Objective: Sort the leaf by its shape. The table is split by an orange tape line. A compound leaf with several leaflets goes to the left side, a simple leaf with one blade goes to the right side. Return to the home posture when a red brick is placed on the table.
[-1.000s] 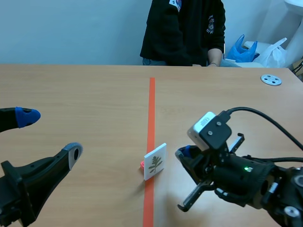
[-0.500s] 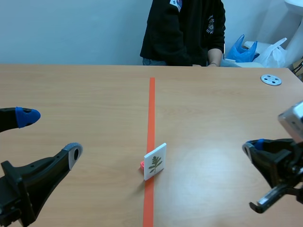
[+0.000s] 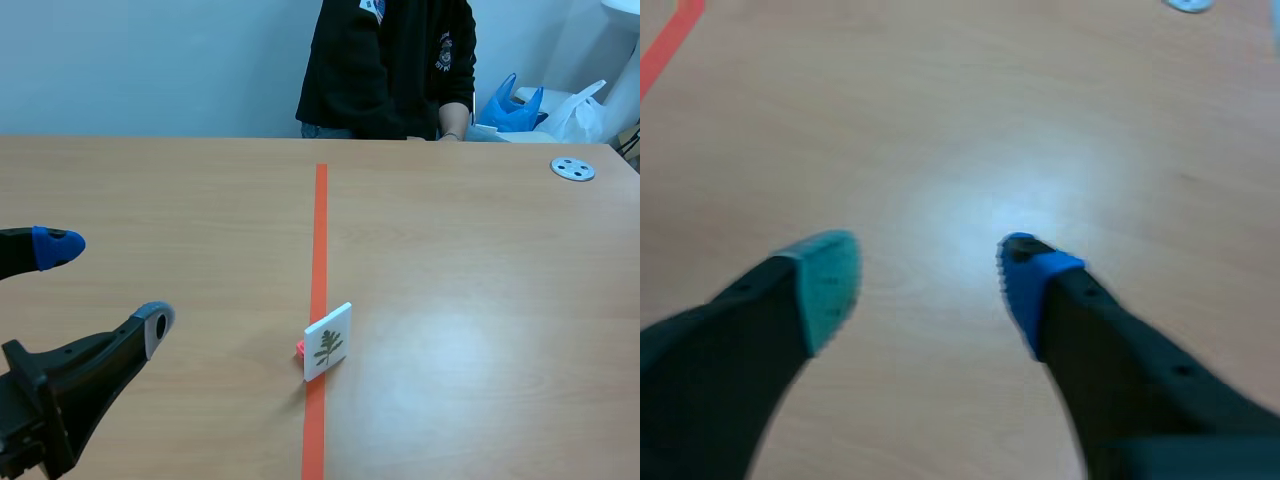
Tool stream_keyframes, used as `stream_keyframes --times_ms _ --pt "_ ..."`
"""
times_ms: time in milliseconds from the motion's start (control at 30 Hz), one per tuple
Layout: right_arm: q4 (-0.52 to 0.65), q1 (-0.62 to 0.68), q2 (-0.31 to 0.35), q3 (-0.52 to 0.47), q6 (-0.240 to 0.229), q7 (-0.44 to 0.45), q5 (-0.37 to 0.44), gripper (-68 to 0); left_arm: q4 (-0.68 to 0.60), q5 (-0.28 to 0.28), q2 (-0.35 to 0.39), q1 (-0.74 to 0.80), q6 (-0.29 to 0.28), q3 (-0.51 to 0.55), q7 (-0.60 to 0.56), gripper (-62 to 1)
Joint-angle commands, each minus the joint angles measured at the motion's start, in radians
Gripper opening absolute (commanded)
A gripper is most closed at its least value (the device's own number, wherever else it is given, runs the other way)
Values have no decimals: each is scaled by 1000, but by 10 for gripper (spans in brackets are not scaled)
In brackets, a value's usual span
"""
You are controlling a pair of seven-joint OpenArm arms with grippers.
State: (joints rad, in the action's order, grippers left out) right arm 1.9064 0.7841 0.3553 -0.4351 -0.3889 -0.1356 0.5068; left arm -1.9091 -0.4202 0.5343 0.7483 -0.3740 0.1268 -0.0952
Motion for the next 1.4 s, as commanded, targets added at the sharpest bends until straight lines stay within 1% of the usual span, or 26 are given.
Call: stream_keyframes --times_ms 0,67,133,200,267,333,500,633,800,933,1000,1133,1267,1367 --pt "7 -14 17 -21 -1 20 27 -183 -15 -6 -7 -3 -2 -3 -16 14" --pt "6 -14 24 -35 -1 31 44 -75 -15 -6 -7 -3 -2 -3 -16 14" --pt "6 -14 35 -35 -2 32 44 2 -15 -6 -7 -3 -2 -3 -16 14" --pt "4 -14 47 -35 -2 33 44 4 -15 -6 -7 -3 -2 -3 -13 14" --pt "3 -14 75 -27 -15 33 44 4 -15 -6 -7 -3 -2 -3 -13 14" --pt "-1 -17 115 -8 -51 34 43 4 -15 -6 -7 -4 -2 -3 -13 14" --pt "-3 -29 220 58 -62 45 39 4 -15 -6 -7 -3 -2 -3 -13 14" --pt "-31 -77 276 118 -84 45 35 4 -15 -6 -7 -3 -2 -3 -13 14" --pt "-101 -182 325 232 -103 57 32 4 -15 -6 -7 -3 -2 -3 -13 14" --pt "-171 -290 340 352 -112 81 13 4 -15 -6 -7 -3 -2 -3 -13 14" --pt "-210 -344 340 417 -124 92 11 4 -15 -6 -7 -3 -2 -3 -13 14" --pt "-290 -458 339 557 -129 142 -29 4 -15 -6 -7 -3 -2 -3 -13 14" --pt "-376 -579 323 694 -129 194 -80 4 -15 -6 -7 -3 -2 -3 -13 14" --pt "-446 -666 290 783 -129 229 -125 4 -15 -6 -7 -3 -2 -3 -13 14"
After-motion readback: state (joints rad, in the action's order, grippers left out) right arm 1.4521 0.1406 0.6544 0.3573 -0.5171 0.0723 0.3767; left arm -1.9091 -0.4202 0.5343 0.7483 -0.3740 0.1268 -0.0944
